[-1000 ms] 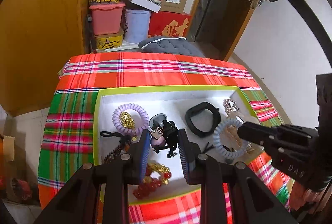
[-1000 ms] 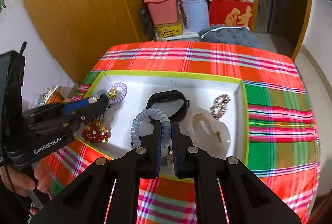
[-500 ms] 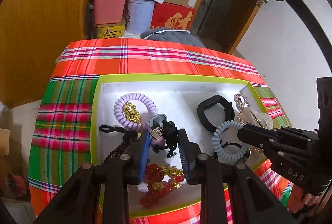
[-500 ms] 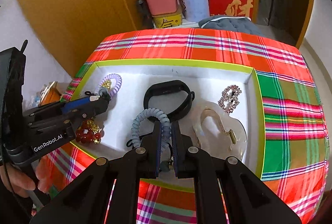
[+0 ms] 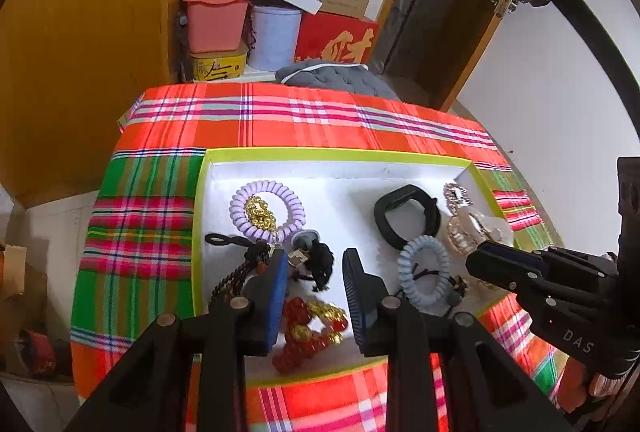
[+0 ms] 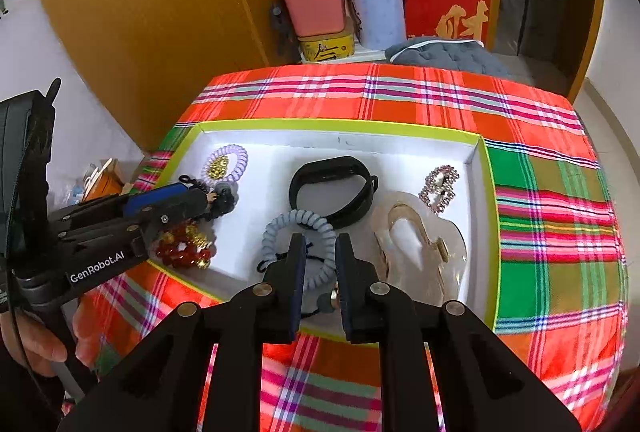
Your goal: Organize jewelry
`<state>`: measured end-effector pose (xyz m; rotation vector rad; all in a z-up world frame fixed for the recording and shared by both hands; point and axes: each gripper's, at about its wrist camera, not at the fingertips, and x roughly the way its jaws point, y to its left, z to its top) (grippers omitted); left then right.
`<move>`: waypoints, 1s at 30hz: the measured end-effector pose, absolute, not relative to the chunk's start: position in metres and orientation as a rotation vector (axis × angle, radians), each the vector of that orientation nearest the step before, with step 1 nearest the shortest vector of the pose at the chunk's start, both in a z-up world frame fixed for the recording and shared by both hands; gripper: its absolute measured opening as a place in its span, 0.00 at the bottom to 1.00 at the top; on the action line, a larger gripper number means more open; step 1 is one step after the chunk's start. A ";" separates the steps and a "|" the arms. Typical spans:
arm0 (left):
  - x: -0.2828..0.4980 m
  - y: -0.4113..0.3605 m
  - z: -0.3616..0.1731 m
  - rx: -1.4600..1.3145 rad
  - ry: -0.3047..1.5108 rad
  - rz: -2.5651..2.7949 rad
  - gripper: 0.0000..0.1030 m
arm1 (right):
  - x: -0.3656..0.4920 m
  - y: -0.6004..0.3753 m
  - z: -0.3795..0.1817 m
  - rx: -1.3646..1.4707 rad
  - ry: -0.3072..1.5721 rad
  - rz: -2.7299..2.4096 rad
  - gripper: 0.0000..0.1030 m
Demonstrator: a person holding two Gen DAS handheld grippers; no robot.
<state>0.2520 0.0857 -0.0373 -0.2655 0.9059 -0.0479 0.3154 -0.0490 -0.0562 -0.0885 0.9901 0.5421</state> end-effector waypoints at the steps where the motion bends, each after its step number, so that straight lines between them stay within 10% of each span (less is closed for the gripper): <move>1: 0.249 0.085 -0.035 -0.263 0.903 -0.047 0.27 | 0.313 -0.050 -0.055 -0.087 0.989 0.543 0.15; 30: 0.092 0.044 -0.001 -0.266 0.881 0.011 0.54 | 0.180 -0.101 -0.022 -0.140 0.940 0.555 0.21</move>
